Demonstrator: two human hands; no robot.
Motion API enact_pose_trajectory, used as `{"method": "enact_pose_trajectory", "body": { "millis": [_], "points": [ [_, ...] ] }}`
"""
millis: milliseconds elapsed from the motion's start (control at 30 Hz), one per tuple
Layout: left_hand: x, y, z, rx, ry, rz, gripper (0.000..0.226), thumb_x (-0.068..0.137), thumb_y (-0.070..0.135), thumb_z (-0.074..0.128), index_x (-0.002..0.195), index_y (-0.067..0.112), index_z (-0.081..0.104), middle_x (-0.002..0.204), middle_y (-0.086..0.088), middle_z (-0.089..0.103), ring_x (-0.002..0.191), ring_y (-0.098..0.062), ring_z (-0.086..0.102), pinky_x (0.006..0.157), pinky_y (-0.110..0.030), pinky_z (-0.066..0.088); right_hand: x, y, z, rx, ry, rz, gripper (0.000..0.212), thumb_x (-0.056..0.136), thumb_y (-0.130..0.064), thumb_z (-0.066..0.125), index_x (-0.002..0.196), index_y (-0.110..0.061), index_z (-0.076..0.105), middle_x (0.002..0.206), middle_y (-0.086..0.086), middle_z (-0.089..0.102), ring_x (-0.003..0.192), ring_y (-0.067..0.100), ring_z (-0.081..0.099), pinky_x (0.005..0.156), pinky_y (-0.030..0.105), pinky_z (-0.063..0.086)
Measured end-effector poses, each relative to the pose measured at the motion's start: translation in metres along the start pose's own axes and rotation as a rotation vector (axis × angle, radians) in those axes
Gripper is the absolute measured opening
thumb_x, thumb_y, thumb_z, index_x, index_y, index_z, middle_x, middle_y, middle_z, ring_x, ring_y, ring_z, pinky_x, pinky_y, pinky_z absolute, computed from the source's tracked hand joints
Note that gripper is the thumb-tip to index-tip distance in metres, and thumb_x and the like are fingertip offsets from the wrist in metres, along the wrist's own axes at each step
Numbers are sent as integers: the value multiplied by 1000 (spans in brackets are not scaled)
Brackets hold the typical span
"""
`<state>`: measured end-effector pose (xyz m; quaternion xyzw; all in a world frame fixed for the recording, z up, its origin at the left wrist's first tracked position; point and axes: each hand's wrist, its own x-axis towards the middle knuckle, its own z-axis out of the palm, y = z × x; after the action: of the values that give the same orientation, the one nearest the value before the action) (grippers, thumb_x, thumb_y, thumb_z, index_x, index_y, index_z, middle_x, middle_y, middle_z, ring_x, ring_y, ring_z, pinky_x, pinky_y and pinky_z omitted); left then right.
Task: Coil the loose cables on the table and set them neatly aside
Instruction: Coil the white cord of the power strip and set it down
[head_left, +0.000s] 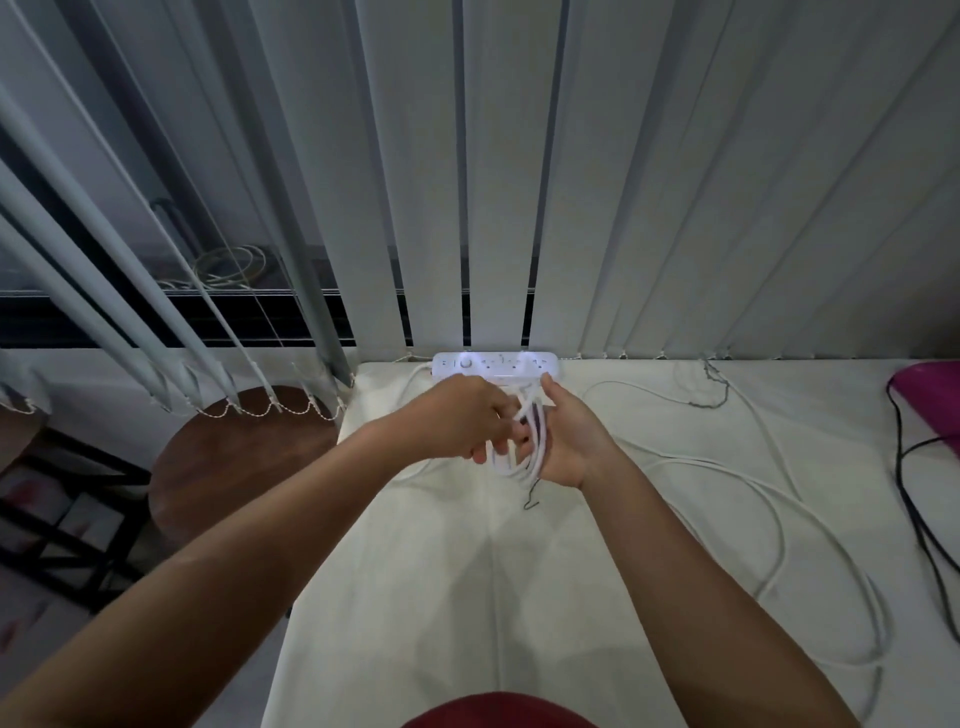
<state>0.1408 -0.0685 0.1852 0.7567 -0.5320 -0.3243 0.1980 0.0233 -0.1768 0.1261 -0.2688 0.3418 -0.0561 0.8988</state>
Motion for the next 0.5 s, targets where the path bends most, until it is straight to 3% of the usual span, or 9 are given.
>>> {"method": "enact_pose_trajectory", "body": {
  "millis": [100,200,300,367,500],
  "points": [
    [-8,-15,9,8,-48,-29,32,85,47,61,65,21,62,65,9,73,52,-4,64,58,-21,53,2,-10,2,58,-9,-62,33,96,-38,49,82,-10,57,72,4,54,62,17,52,62,27,43],
    [-14,-38,14,22,2,-9,32,91,49,53,75,22,59,73,11,72,66,0,63,56,-15,46,5,-16,7,198,-77,-128,32,99,-32,46,85,-5,56,81,10,60,78,26,68,74,37,58],
    [-14,-66,10,109,62,0,30,92,45,54,82,17,60,84,5,67,76,-11,59,69,-24,47,9,-17,15,377,-153,-202,34,101,-28,42,87,0,57,84,16,66,80,32,70,78,44,58],
    [-13,-85,10,128,57,-13,27,91,40,55,83,15,60,86,1,68,82,-18,60,77,-30,48,13,-17,19,465,-202,-230,32,100,-28,39,90,-3,55,79,11,65,69,24,65,74,37,54],
    [-7,-111,20,123,6,-49,13,90,28,48,83,19,54,85,-2,64,82,-26,58,75,-36,48,15,-28,25,534,-285,-255,30,97,-33,38,77,-12,46,60,-1,48,50,13,46,59,24,39]
  ]
}}
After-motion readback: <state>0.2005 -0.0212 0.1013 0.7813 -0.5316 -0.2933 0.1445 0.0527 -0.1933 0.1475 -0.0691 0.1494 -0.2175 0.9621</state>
